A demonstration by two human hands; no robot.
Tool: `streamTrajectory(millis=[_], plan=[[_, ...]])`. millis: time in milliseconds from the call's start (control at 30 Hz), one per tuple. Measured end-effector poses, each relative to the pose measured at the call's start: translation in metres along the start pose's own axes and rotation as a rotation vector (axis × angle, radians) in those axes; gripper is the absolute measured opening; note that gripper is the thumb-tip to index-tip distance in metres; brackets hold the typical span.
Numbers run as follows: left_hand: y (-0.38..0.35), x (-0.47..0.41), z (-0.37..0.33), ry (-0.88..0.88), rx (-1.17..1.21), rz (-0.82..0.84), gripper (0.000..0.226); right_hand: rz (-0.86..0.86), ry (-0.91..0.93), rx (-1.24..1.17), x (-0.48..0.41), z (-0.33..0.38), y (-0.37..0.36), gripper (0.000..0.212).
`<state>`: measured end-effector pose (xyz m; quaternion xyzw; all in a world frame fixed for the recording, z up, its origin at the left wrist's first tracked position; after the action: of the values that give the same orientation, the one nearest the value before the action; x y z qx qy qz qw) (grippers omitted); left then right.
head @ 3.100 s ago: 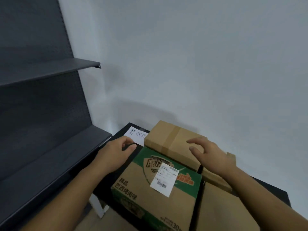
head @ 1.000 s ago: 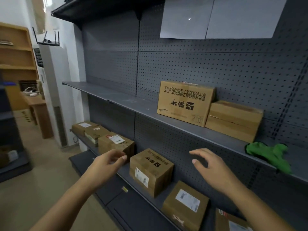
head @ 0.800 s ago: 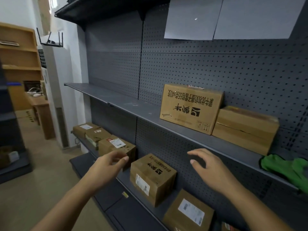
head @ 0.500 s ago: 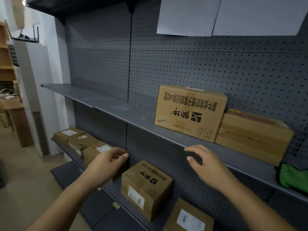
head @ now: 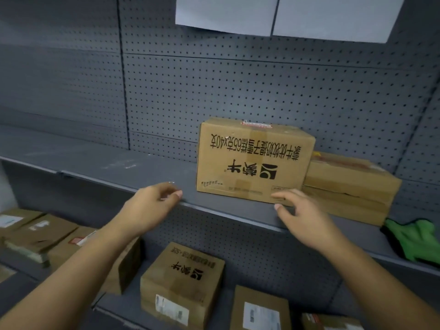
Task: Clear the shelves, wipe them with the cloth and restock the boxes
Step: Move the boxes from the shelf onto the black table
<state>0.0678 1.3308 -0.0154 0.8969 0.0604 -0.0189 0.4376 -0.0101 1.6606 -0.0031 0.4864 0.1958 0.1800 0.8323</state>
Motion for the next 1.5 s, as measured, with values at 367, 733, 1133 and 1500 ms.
streamTrajectory(millis=[367,733,1133,1500], plan=[[0.005,-0.091,-0.016,-0.066,0.283,-0.058,0.046,-0.287,-0.132,-0.023,-0.016,-0.026,0.062,0.026],[0.009,-0.144,-0.056,-0.175,0.613,0.011,0.088,-0.473,-0.184,-0.151,-0.037,-0.035,0.115,0.07],[0.004,-0.172,-0.07,-0.236,0.652,0.101,0.079,-0.163,-0.219,-0.497,-0.093,-0.032,0.109,0.122],[0.001,-0.183,-0.057,-0.23,0.67,0.07,0.057,-0.12,-0.097,-0.664,-0.113,-0.031,0.105,0.063]])
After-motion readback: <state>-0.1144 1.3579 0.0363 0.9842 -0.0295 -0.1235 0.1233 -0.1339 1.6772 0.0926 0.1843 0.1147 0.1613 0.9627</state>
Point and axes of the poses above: each hand's wrist, its own x-axis away from the middle knuckle, its own y-axis out of the back of the hand, z = x × y, the point moved 8 cm from there along -x, towards the middle knuckle, and after that the axes turned 15 degrees about z, right-handed, at the moved point
